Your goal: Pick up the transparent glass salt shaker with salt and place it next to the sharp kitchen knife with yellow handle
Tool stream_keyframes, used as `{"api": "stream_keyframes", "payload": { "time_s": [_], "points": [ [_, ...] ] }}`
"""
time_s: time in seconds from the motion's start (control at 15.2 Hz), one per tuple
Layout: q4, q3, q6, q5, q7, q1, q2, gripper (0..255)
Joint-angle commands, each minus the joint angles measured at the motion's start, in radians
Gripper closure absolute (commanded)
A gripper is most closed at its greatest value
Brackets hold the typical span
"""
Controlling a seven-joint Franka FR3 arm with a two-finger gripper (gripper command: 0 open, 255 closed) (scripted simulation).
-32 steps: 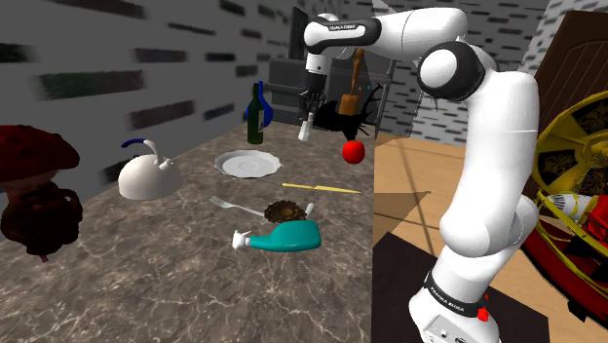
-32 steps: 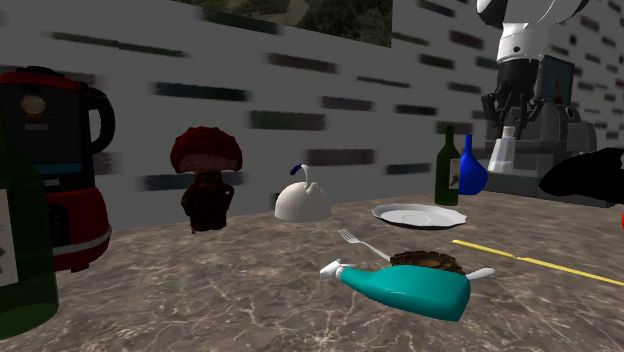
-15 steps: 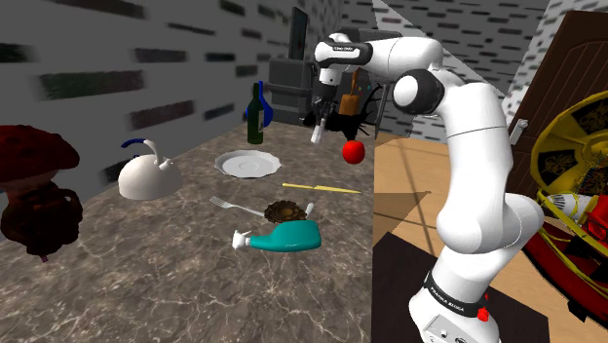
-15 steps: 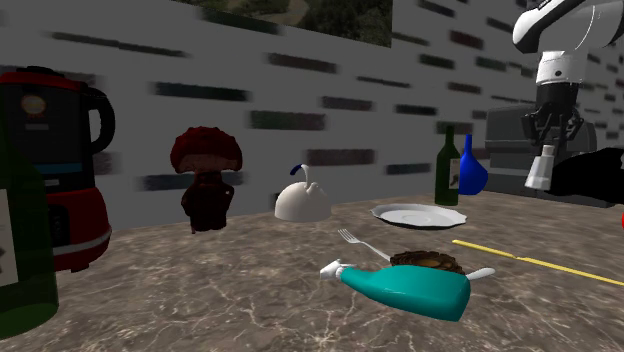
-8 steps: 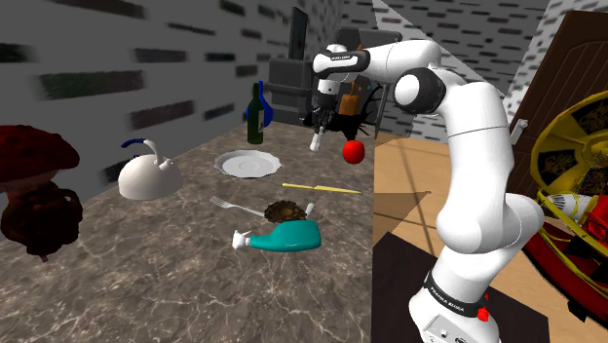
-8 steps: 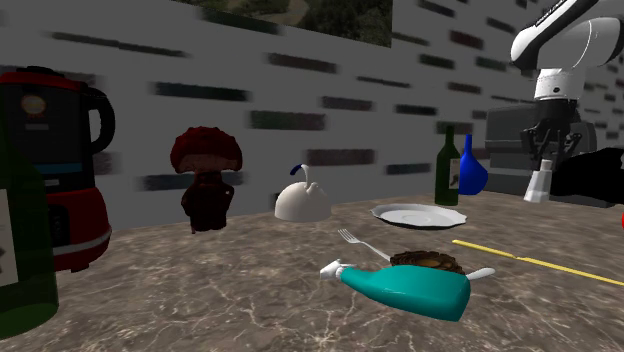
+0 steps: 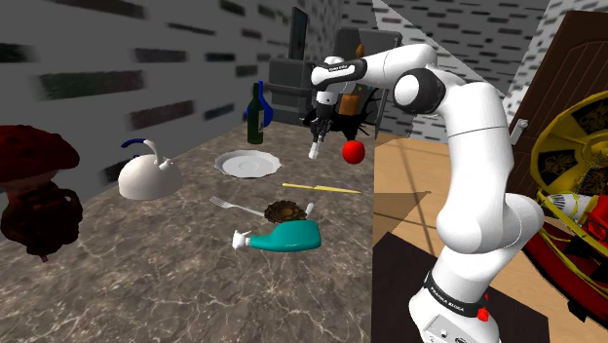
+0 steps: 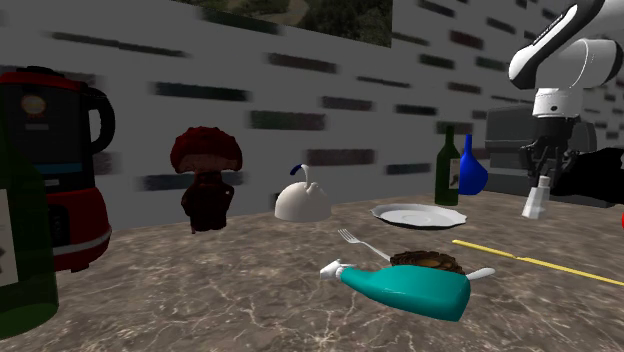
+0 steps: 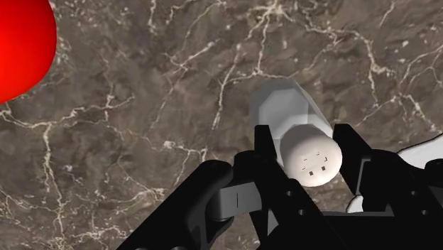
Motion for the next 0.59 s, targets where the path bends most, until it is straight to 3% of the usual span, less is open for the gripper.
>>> {"api": "stream_keyframes", "payload": {
  "time_s": [0.0,0.53],
  "points": [
    [-0.028,0.000,0.028,0.000,-0.002,-0.001,-0.001,255],
    [-0.095,-0.001,0.114,0.000,-0.007,-0.001,0.019,255]
  ]
}}
